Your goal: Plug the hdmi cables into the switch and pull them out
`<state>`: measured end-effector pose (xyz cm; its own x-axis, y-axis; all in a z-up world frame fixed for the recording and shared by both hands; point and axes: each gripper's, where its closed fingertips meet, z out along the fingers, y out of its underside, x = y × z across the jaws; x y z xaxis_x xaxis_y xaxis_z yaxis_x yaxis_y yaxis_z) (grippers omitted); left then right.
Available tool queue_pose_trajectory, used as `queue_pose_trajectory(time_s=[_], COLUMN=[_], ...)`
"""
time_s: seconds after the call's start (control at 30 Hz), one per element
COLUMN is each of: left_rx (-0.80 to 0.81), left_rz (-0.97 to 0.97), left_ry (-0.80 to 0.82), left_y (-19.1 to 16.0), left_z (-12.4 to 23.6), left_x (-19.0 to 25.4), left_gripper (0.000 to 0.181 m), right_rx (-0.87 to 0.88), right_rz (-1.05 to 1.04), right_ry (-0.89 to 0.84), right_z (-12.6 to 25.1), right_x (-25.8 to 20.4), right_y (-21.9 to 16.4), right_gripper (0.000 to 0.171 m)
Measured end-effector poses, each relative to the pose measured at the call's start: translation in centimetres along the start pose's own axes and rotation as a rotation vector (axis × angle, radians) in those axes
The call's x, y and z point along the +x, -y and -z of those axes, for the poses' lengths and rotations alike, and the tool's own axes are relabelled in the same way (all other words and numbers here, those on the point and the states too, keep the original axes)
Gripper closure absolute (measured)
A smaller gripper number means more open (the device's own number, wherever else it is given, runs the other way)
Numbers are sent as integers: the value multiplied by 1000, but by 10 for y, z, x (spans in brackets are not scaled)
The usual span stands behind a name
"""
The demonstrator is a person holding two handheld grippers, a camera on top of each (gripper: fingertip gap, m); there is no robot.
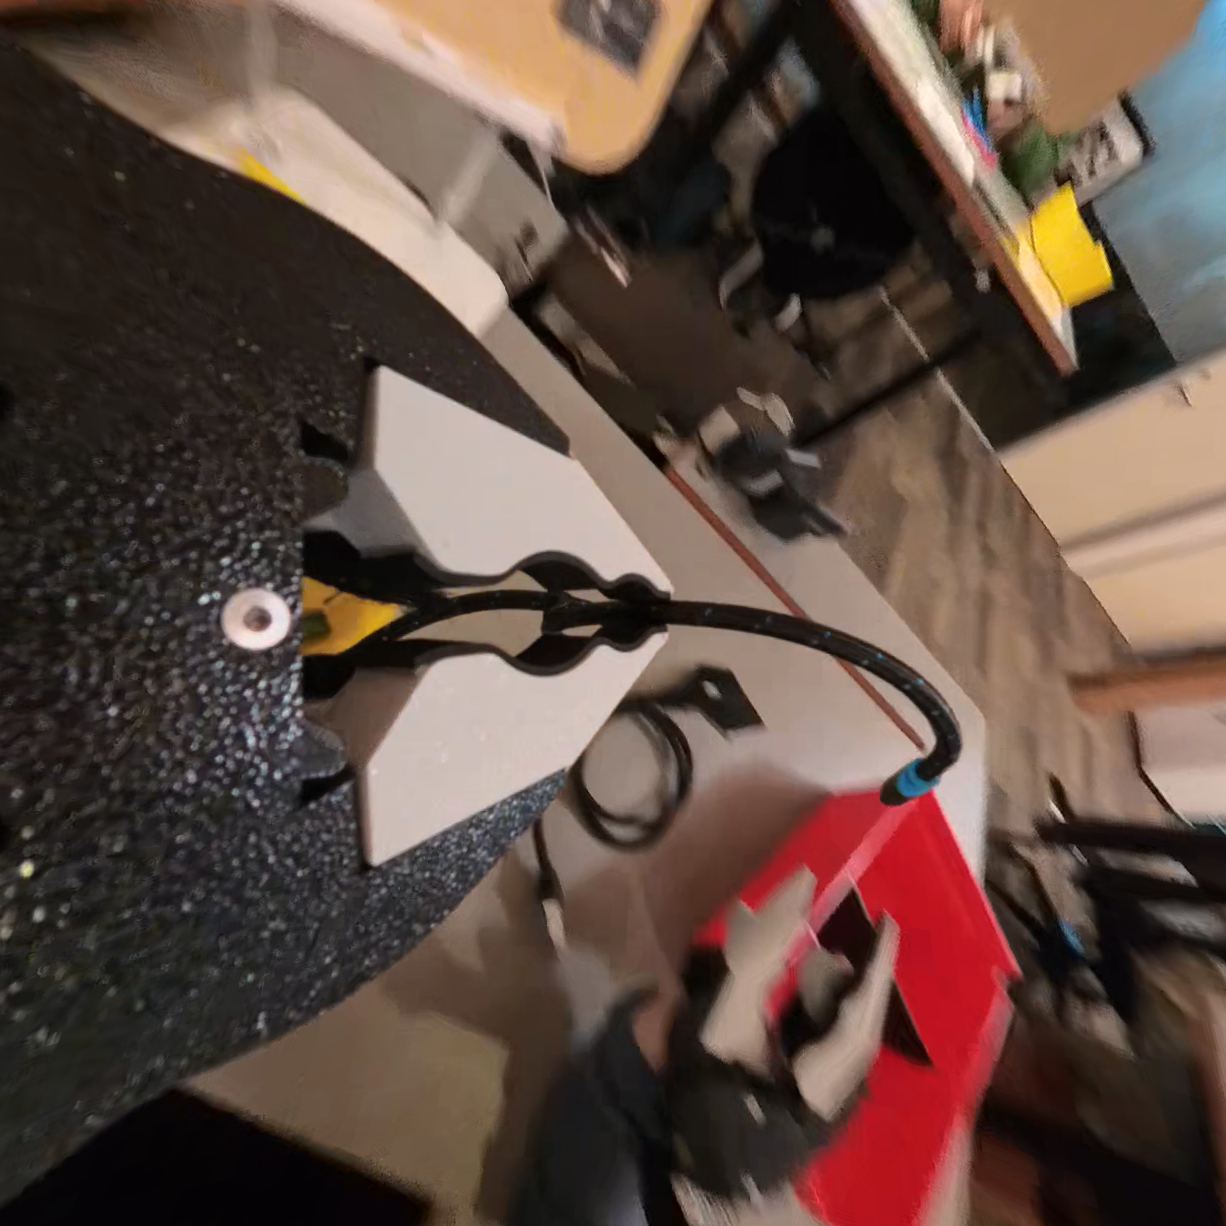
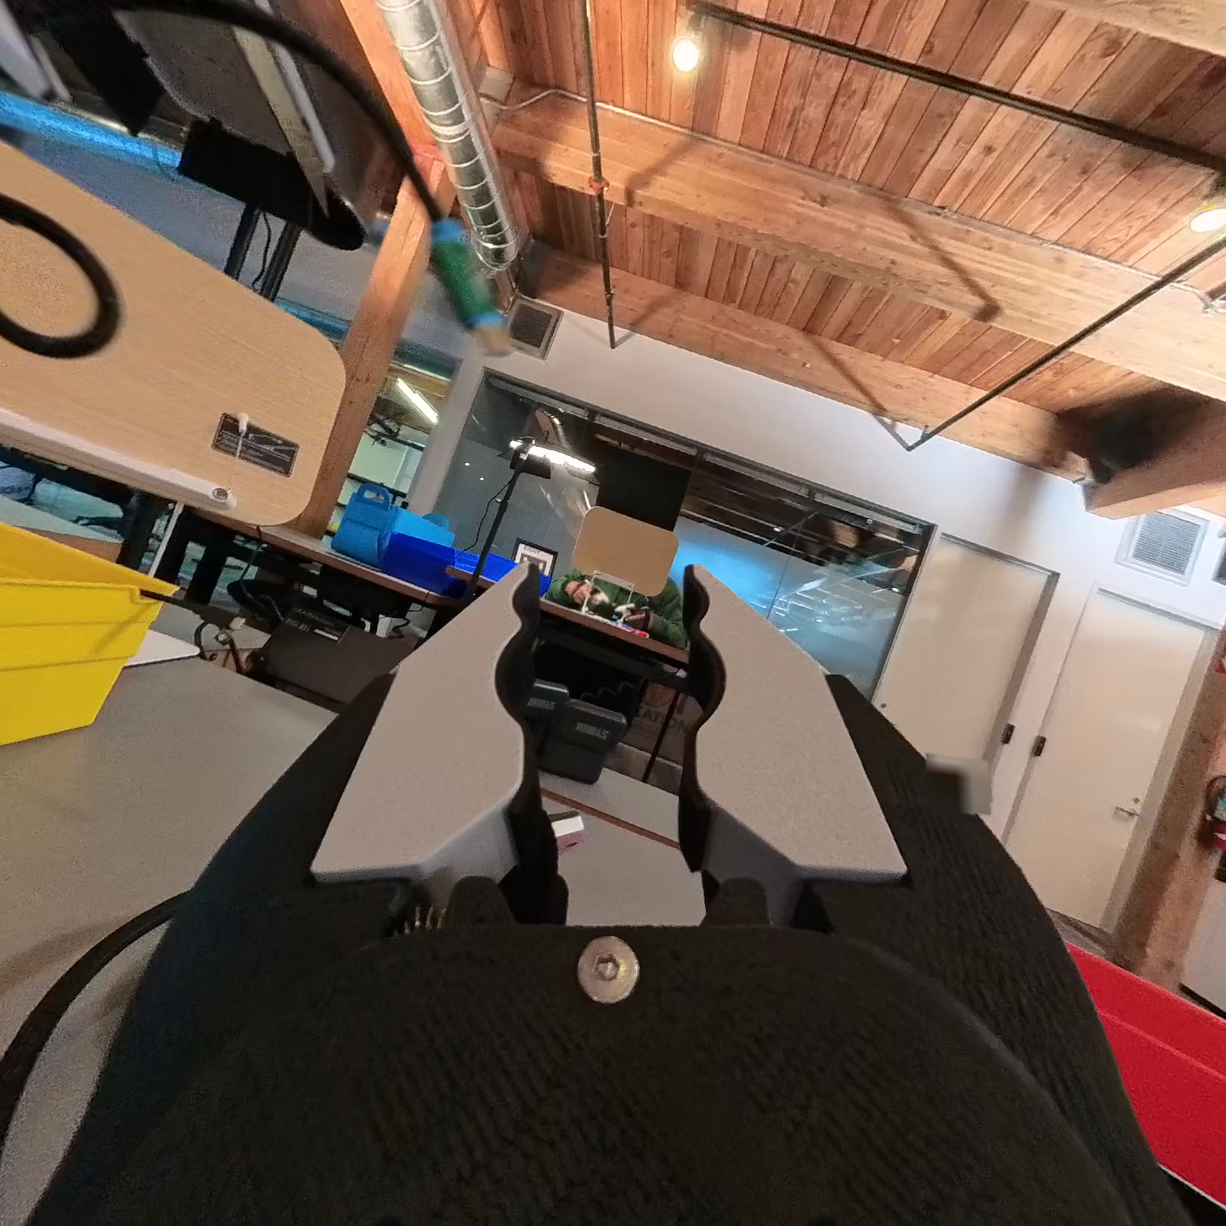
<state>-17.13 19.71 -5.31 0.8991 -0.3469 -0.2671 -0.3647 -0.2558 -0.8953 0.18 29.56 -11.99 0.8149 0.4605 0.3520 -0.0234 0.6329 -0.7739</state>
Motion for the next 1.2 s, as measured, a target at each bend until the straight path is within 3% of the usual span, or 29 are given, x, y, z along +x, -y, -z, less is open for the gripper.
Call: queue_pose_trajectory(time_s=[0.1,0.17,0.37,0.47,0.5,0.53,0.6,0.73,0.83,0.9,1.03,1.2], left_rx=[27,-13,-255,-289,-286,-277,-237,-140,-148,-209,-492,-692], left_rz=[123,184,368,378,384,387,345,168,18,-76,-232,-396], left_ry=[-139,-185,-320,-354,-391,-416,-413,-297,-190,-202,-235,-155], left_y=[19,12,-60,-91,-96,-96,-89,-71,-82,-107,-195,-262], left_z=[-34,-62,-140,-163,-165,-164,-150,-85,-23,15,64,80], left_x=[16,18,34,43,49,52,50,32,23,35,62,67], left_gripper=[178,178,178,177,168,139,106,106,108,104,90,107], right_rx=[33,49,72,76,75,73,69,65,65,61,49,42], right_rz=[-14,-32,-40,-8,4,16,34,27,19,14,6,17], right_ry=[-43,-49,-31,-11,-3,4,12,18,23,28,40,56], right_z=[3,4,5,5,5,5,5,5,4,3,2,2], right_x=[11,15,11,6,4,2,0,-1,-2,-3,-7,-11], right_y=[6,9,14,15,15,14,13,13,13,12,10,9], right_gripper=[131,130,131,132,131,131,131,131,131,131,131,131])
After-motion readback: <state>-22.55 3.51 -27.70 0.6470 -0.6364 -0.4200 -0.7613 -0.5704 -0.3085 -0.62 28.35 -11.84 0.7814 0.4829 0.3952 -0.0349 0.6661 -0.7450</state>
